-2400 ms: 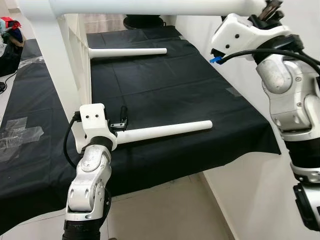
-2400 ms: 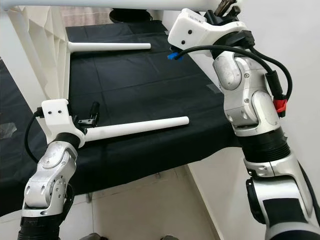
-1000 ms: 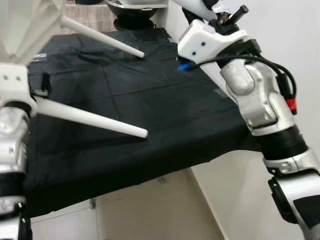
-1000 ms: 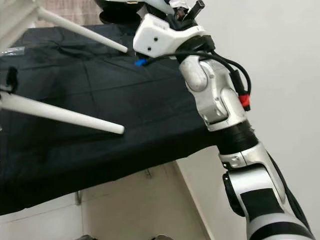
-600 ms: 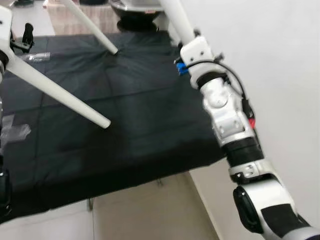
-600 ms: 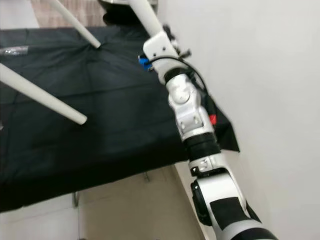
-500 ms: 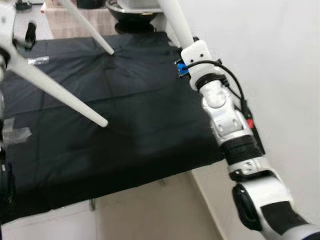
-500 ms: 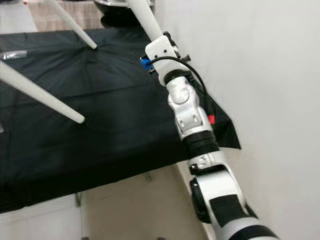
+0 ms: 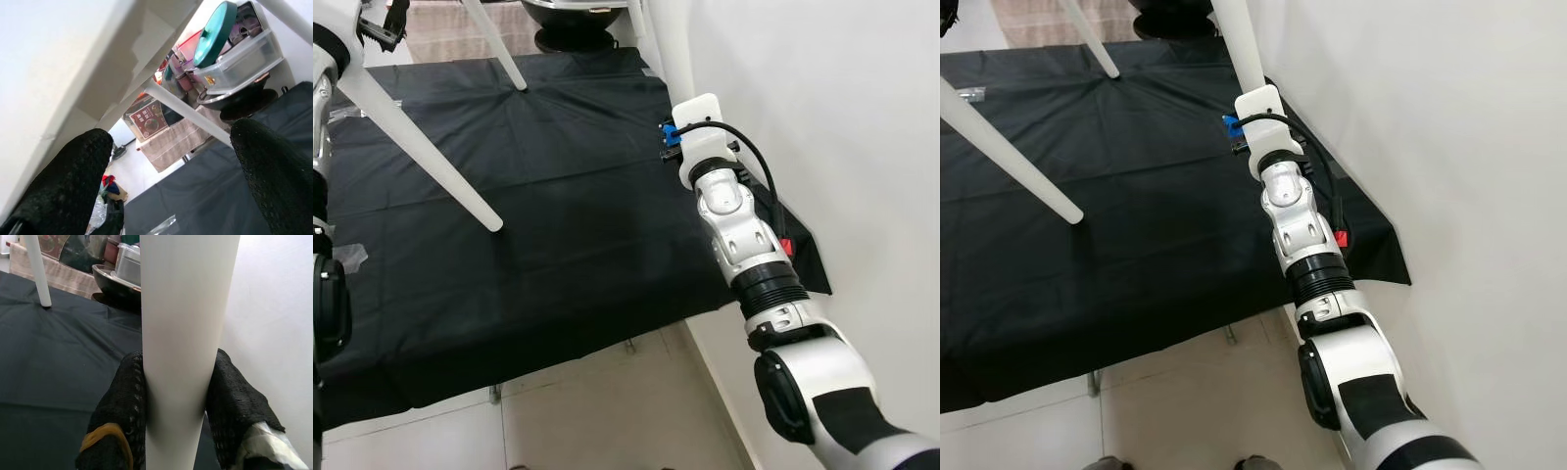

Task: Building children table

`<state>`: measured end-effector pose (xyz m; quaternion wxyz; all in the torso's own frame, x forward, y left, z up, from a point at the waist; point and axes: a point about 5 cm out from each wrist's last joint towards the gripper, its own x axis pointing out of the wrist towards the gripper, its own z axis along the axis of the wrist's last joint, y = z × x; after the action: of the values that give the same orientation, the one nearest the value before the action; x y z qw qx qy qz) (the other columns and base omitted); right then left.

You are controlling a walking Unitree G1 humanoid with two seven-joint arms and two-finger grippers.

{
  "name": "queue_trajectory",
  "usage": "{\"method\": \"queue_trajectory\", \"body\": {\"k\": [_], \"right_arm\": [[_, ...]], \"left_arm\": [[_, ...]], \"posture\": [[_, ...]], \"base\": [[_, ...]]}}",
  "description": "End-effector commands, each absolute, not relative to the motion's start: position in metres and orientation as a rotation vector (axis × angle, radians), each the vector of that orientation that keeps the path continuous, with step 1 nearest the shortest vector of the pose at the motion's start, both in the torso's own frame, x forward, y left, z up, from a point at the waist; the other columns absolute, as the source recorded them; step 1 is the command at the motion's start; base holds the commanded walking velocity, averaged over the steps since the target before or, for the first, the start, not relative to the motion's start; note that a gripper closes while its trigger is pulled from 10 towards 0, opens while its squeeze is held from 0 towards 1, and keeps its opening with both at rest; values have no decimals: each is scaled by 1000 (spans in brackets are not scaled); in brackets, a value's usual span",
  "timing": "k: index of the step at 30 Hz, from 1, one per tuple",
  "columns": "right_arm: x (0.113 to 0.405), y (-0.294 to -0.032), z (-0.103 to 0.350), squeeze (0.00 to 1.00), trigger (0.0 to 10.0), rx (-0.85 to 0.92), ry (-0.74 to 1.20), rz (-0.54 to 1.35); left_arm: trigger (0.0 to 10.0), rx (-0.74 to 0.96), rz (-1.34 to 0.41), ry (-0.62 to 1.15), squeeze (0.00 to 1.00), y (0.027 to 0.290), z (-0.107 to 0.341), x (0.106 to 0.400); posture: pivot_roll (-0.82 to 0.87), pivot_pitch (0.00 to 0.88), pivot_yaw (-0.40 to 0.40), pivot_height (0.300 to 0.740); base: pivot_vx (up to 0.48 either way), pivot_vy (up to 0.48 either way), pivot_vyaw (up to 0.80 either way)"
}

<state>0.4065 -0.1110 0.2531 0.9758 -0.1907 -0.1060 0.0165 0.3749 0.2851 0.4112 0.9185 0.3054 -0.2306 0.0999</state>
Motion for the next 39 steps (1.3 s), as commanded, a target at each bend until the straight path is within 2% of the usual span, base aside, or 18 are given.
{"method": "queue_trajectory", "body": {"k": [1, 6, 7, 16, 24, 28, 29, 30, 38, 39], "right_arm": [[408, -132, 223, 0, 0, -391, -64, -21], [409, -132, 225, 0, 0, -390, -72, -27], [410, -131, 228, 0, 0, -380, -79, -29], [409, -128, 225, 0, 0, -348, -60, -17], [410, -135, 220, 0, 0, -245, -13, -70], [411, -138, 222, 0, 0, -266, -14, -68], [411, -138, 223, 0, 2667, -277, -21, -74], [412, -138, 224, 0, 10000, -285, -25, -72], [411, -138, 224, 0, 10000, -267, -24, -68], [411, -138, 224, 533, 10000, -258, -23, -71]], "left_arm": [[10000, 634, 281, -631, 0, 288, 454, 356], [10000, 637, 275, -660, 0, 280, 466, 355], [10000, 640, 259, -688, 0, 267, 478, 356], [10000, 605, 217, -717, 0, 250, 480, 362], [10000, 580, 122, -736, 0, 218, 484, 371], [10000, 583, 104, -737, 0, 212, 484, 373], [10000, 579, 96, -736, 0, 210, 483, 373], [10000, 577, 89, -731, 0, 209, 481, 374], [10000, 556, 46, -702, 0, 205, 464, 382], [10000, 538, 33, -698, 0, 204, 457, 384]], "posture": [[72, 89, -67, 740], [77, 92, -72, 740], [77, 94, -62, 740], [75, 102, -64, 740], [77, 106, -55, 740], [89, 105, -62, 740], [80, 107, -48, 740], [80, 107, -48, 740], [73, 102, -43, 740], [71, 96, -43, 740]], "base": [[0, 0, 0], [0, 0, 0], [0, 0, 0], [0, 0, 0], [0, 0, 0], [0, 0, 0], [0, 0, 0], [0, 0, 0], [0, 0, 0], [0, 0, 0]]}}
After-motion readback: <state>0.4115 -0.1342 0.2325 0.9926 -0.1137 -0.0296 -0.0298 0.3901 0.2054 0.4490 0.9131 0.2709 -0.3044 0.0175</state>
